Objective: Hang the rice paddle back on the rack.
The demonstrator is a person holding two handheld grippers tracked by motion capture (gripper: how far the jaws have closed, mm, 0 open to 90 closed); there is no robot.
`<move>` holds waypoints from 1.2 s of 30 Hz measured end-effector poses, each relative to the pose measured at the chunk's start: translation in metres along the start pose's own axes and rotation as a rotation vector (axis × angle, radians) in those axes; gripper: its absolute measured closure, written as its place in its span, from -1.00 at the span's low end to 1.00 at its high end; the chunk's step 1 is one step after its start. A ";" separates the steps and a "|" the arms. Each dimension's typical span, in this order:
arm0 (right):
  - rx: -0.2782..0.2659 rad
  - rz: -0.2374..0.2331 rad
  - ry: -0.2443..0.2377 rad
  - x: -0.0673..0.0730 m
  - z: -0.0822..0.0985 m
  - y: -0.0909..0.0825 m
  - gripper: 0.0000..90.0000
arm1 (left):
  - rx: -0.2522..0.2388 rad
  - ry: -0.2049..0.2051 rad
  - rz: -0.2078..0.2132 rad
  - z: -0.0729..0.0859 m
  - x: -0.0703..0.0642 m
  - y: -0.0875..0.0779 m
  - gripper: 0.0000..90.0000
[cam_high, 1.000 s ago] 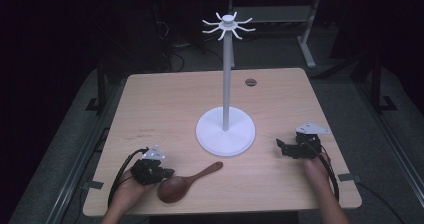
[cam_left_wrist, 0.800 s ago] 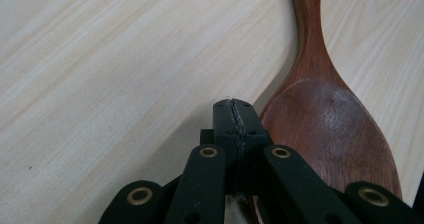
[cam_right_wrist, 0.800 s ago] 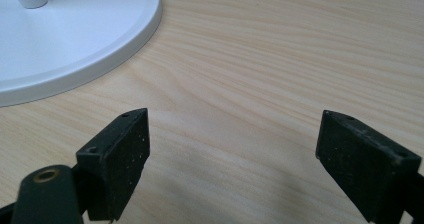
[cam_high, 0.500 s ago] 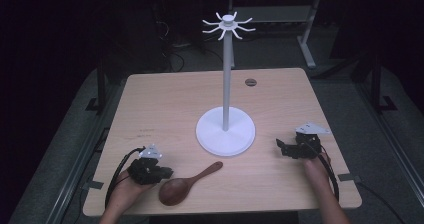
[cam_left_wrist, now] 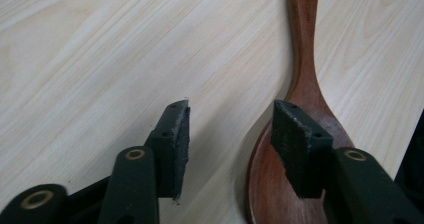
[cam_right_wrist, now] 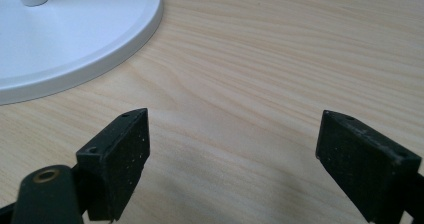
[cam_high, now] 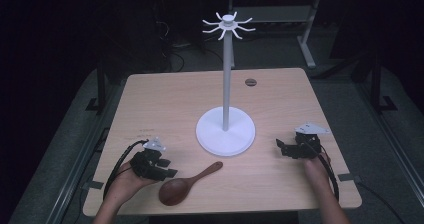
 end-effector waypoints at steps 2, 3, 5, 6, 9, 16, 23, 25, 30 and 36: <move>0.001 0.001 -0.001 0.000 0.000 0.000 -0.70 | 0.027 0.009 0.004 -0.001 -0.001 0.000 0.06; 0.001 0.001 -0.002 0.000 0.000 0.000 -0.70 | 0.025 -0.007 0.005 -0.002 -0.002 0.002 0.06; 0.003 0.002 -0.009 0.000 0.000 0.000 -0.70 | 0.047 -0.005 0.012 -0.003 -0.005 0.003 0.07; 0.004 0.003 -0.011 0.000 0.000 0.000 -0.70 | 0.063 0.007 0.011 -0.005 -0.007 0.003 0.08; 0.004 0.004 -0.012 0.000 0.000 0.000 -0.70 | 0.080 0.016 0.016 -0.009 -0.010 0.003 0.08; 0.002 0.003 0.000 0.000 0.000 0.000 -0.70 | 0.098 0.048 0.003 -0.024 -0.018 0.006 0.08; 0.000 0.003 0.001 0.000 0.000 0.000 -0.70 | 0.150 0.091 0.019 -0.037 -0.035 0.020 0.08; 0.000 0.002 0.001 0.000 0.000 0.000 -0.70 | 0.171 0.101 0.026 -0.039 -0.039 0.023 0.08; -0.001 0.003 0.001 -0.001 0.000 0.000 -0.70 | 0.215 0.118 0.023 -0.042 -0.045 0.032 0.08; -0.001 0.003 0.001 -0.001 0.000 0.000 -0.70 | 0.274 0.140 0.011 -0.045 -0.050 0.043 0.12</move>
Point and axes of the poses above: each handheld gripper's, and its own axes: y roughly forward along the jaws, z roughly out of its underside, x roughly to its left, the point moved 8 cm from there along y, roughly forward along the jaws
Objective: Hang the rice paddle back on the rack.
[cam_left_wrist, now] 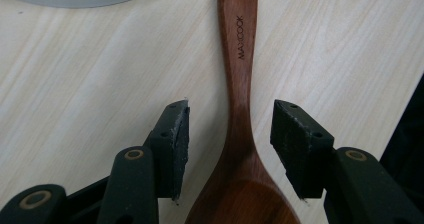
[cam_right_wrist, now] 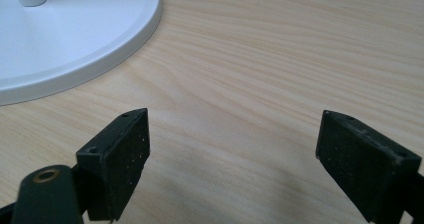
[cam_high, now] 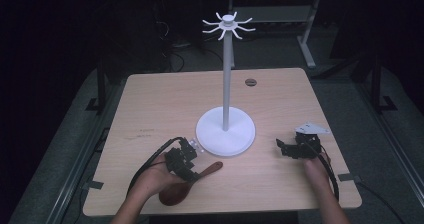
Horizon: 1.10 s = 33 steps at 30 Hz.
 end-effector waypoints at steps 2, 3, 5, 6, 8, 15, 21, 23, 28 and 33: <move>0.000 -0.002 0.003 0.000 0.000 0.000 -0.70 | 0.022 0.005 -0.003 -0.003 -0.002 0.006 0.14; 0.000 -0.003 0.004 0.000 0.000 0.000 -0.70 | 0.030 0.003 -0.006 -0.003 -0.003 0.008 0.15; -0.001 -0.004 0.003 0.000 0.000 0.000 -0.70 | 0.047 0.010 -0.019 -0.004 -0.003 0.011 0.18; -0.001 -0.004 0.003 0.000 0.000 0.000 -0.70 | 0.053 0.010 -0.025 -0.004 -0.003 0.013 0.19; -0.001 -0.004 0.003 0.000 0.000 0.000 -0.70 | 0.065 0.018 -0.038 -0.005 -0.004 0.016 0.21; 0.000 -0.004 0.003 0.000 0.000 0.000 -0.70 | 0.094 0.034 -0.072 -0.005 -0.005 0.021 0.37; 0.000 -0.004 0.003 0.000 0.000 0.000 -0.70 | 0.109 0.030 -0.084 -0.004 -0.004 0.022 0.45; 0.000 -0.004 0.004 0.000 0.000 0.000 -0.70 | 0.109 0.026 -0.086 -0.005 -0.005 0.022 0.46; 0.000 -0.003 0.000 0.000 0.000 0.000 -0.70 | 0.130 0.023 -0.101 -0.006 -0.006 0.023 0.53; 0.001 -0.003 0.000 0.000 0.000 0.000 -0.70 | 0.167 0.024 -0.105 -0.007 -0.007 0.023 0.59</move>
Point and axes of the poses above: each handheld gripper's, and its own axes: y roughly forward along the jaws, z roughly out of its underside, x roughly to its left, the point moved 8 cm from there along y, roughly forward along the jaws
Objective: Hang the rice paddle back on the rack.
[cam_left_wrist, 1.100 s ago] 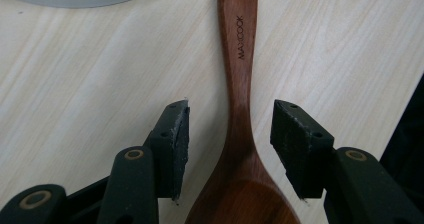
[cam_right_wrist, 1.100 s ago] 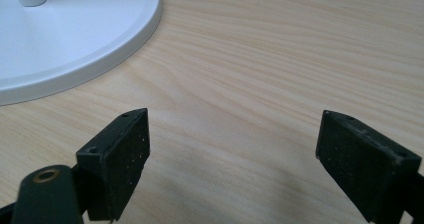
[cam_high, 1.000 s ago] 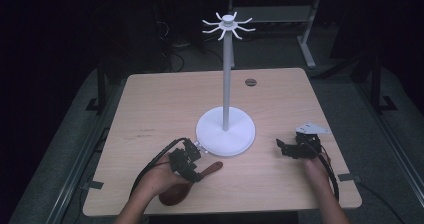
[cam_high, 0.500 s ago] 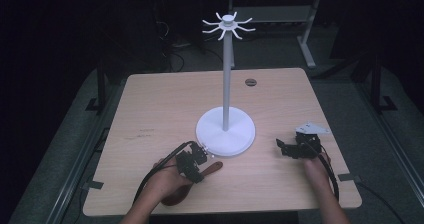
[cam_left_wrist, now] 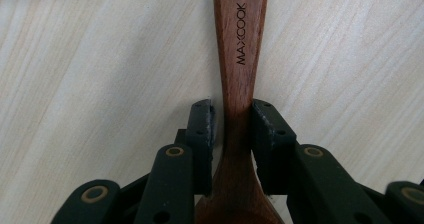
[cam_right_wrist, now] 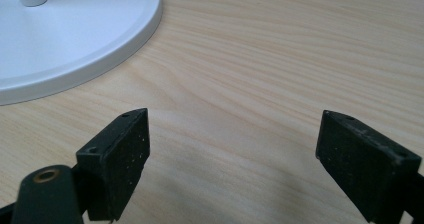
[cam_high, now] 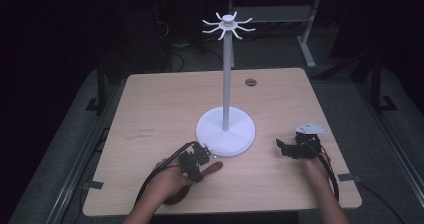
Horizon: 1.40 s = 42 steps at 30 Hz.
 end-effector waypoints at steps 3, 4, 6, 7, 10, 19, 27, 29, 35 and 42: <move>0.001 0.000 0.000 0.000 0.000 0.000 -0.70 | 0.002 -0.001 0.000 -0.001 0.000 0.000 0.71; 0.001 0.000 -0.001 0.000 0.000 0.000 -0.70 | 0.002 -0.002 -0.003 -0.001 0.000 0.000 0.71; 0.001 0.000 0.000 0.000 0.000 0.000 -0.70 | 0.001 -0.001 -0.002 -0.001 0.000 0.000 0.71; 0.001 0.000 0.000 0.000 0.000 0.000 -0.70 | 0.000 -0.004 -0.001 -0.001 0.000 0.000 0.72; 0.001 0.000 0.000 0.000 0.000 0.000 -0.70 | -0.002 -0.005 -0.002 -0.001 0.000 0.000 0.73; 0.000 -0.004 -0.002 -0.001 0.000 0.000 -0.70 | -0.033 0.002 0.022 0.002 -0.001 -0.001 0.74; -0.001 -0.004 0.005 0.000 0.000 0.000 -0.70 | -0.143 -0.028 0.073 0.003 0.004 -0.012 0.74; -0.001 -0.004 0.005 0.000 0.000 0.000 -0.70 | -0.169 -0.035 0.076 0.003 0.005 -0.015 0.74; -0.002 -0.004 0.005 0.000 0.000 0.000 -0.70 | -0.300 -0.066 0.082 0.003 0.015 -0.024 0.74; -0.001 -0.004 0.007 0.000 0.000 0.000 -0.70 | -0.474 -0.086 0.115 0.006 0.022 -0.041 0.74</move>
Point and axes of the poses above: each handheld gripper's, and its own axes: y roughly forward along the jaws, z roughly out of its underside, x roughly to its left, the point moved 8 cm from there along y, roughly forward along the jaws
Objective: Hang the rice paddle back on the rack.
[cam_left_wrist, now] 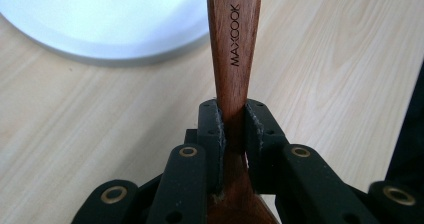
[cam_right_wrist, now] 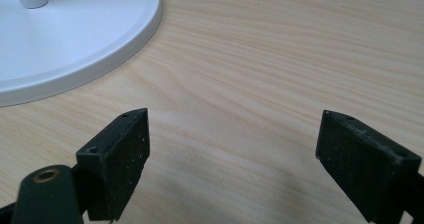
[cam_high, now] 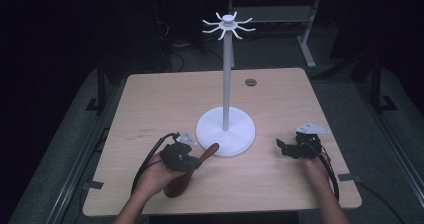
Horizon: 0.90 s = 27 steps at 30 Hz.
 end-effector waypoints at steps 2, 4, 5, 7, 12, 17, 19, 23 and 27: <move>0.000 0.001 -0.001 0.000 0.000 0.000 -0.70 | -0.058 -0.011 0.010 -0.002 0.001 -0.005 0.74; 0.000 -0.001 -0.001 0.000 0.000 0.000 -0.70 | -0.069 0.005 0.011 -0.002 0.002 -0.008 0.74; 0.000 0.000 0.000 0.000 0.000 0.000 -0.70 | -0.099 -0.005 0.011 -0.004 0.002 -0.010 0.74; -0.001 0.000 -0.001 0.000 0.000 0.000 -0.70 | -0.157 0.004 0.020 -0.007 0.003 -0.018 0.74; -0.001 0.000 -0.001 0.000 0.000 0.000 -0.70 | -0.256 0.006 0.030 -0.012 0.006 -0.032 0.74; -0.001 0.001 -0.001 0.000 0.000 0.000 -0.70 | -0.348 0.006 0.028 -0.017 0.011 -0.045 0.75; 0.000 0.001 -0.007 0.000 0.000 0.000 -0.70 | -0.385 0.005 0.031 -0.020 0.012 -0.050 0.75; 0.000 0.001 -0.007 0.000 0.000 0.000 -0.70 | -0.433 0.009 0.038 -0.025 0.012 -0.057 0.75; 0.001 0.002 -0.010 0.000 0.000 0.000 -0.70 | -0.462 0.015 0.053 -0.030 0.013 -0.065 0.75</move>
Point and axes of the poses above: each handheld gripper's, and its own axes: y roughly forward along the jaws, z roughly out of its underside, x roughly to its left, the point moved 8 cm from there along y, roughly forward along the jaws
